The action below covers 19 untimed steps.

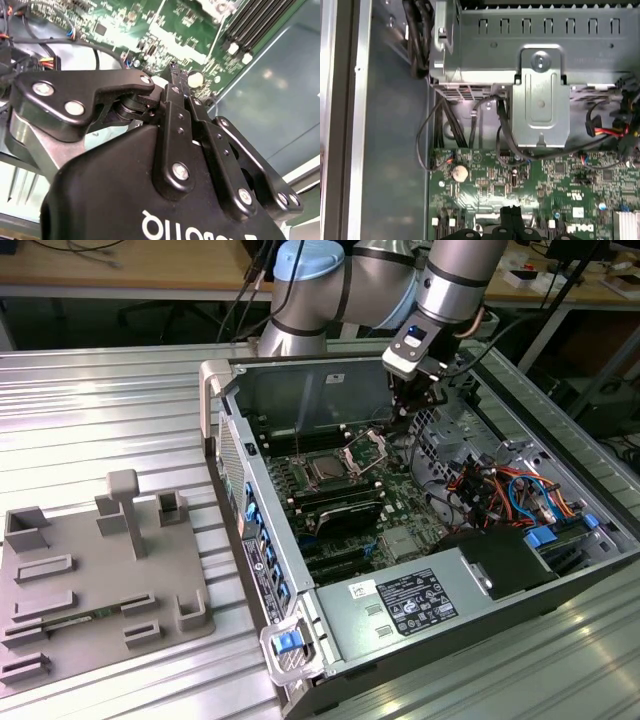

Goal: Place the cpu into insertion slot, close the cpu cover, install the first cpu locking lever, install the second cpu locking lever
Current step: 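Close the cpu cover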

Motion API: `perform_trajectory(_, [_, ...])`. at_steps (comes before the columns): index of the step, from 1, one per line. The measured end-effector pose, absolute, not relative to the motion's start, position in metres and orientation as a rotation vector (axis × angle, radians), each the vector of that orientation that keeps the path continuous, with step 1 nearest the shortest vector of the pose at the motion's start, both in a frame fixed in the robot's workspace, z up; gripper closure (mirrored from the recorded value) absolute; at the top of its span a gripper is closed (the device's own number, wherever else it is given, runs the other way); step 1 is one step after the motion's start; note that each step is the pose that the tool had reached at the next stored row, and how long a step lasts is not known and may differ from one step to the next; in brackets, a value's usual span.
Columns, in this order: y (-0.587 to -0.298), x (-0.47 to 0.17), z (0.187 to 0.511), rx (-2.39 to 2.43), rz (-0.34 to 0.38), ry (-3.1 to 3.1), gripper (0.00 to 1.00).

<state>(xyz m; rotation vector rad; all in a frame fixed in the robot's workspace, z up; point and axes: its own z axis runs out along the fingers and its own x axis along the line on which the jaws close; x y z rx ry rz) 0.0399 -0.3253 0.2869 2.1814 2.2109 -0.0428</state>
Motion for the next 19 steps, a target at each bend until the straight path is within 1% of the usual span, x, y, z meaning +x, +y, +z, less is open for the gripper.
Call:
perform_trajectory(12, [-0.325, 0.052, 0.264, 2.187, -0.056, 2.217, 0.89])
perform_trajectory(19, [-0.325, 0.052, 0.262, 2.187, -0.056, 2.217, 0.89])
